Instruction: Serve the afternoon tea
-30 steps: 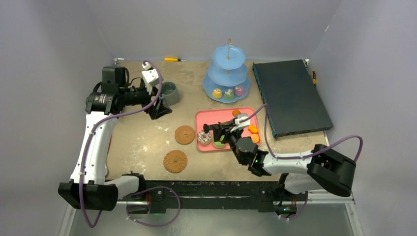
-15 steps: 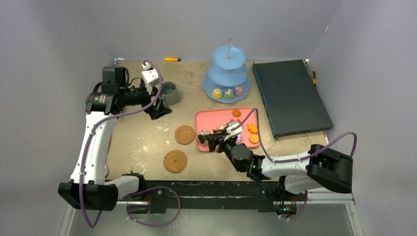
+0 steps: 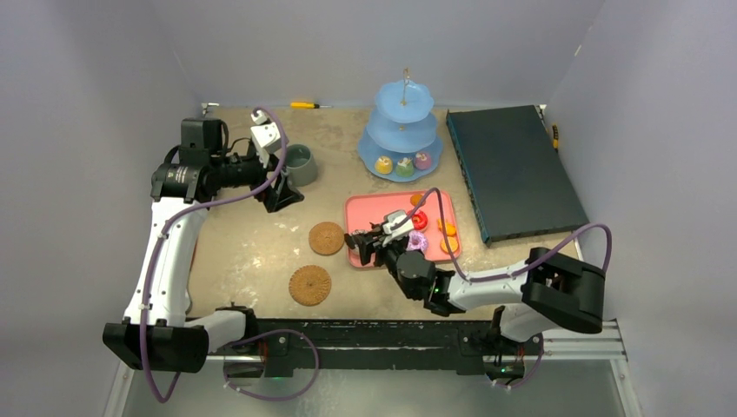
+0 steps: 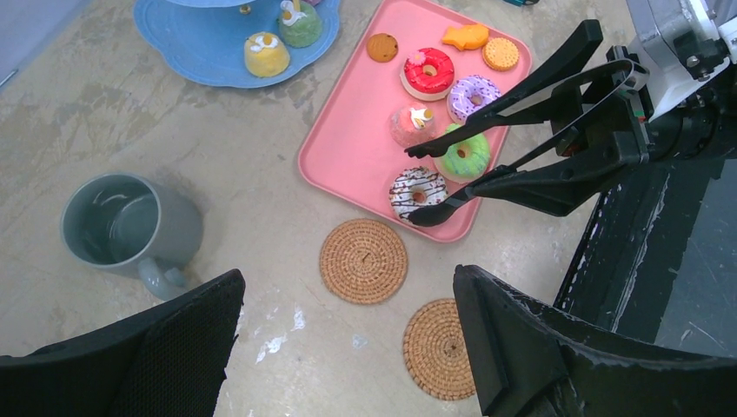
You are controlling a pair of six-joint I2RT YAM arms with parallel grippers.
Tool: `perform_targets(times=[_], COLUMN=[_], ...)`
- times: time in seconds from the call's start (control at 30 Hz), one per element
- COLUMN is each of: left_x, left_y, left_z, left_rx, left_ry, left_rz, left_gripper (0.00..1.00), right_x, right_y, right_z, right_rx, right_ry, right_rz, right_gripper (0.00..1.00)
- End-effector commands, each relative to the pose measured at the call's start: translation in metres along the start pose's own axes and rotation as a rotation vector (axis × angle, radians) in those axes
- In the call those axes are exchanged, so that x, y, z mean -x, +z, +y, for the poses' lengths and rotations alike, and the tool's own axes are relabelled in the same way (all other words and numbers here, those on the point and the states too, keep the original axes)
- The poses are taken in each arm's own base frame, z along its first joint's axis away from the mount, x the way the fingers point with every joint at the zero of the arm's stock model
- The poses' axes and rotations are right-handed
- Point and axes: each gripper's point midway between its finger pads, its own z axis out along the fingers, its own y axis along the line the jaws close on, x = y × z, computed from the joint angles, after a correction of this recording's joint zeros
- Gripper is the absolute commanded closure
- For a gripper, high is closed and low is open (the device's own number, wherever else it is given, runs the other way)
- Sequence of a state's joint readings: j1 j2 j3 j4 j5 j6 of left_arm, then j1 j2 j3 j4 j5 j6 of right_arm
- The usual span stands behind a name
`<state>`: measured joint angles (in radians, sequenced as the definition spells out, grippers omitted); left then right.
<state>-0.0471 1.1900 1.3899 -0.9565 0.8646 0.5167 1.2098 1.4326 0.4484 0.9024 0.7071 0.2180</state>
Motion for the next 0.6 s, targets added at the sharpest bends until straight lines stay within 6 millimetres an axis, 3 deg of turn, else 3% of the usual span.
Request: perform_targets(times=[0.0, 0.17, 0.57], left_x=[0.018, 0.018, 0.019], left_y=[-0.010, -0.010, -0.010], left_z=[-0.005, -0.005, -0.006], left_rx=[0.008, 0.005, 0.002], left_ry=[0.053, 0.051, 0.050], left_rz=[-0.038, -0.040, -0.041], left_gripper=[0.10, 0.10, 0.10], right_x=[0.038, 0.046, 0.017], right_y=[0.007, 0.009, 0.011], right_z=[0.014, 0.017, 0.017], right_rx=[0.028, 0.038, 0.044], right_ry=[0.009, -0.001, 0.008], right_rz=[-0.098, -0.114, -0.065], right_gripper=[0.28, 0.28, 0.28])
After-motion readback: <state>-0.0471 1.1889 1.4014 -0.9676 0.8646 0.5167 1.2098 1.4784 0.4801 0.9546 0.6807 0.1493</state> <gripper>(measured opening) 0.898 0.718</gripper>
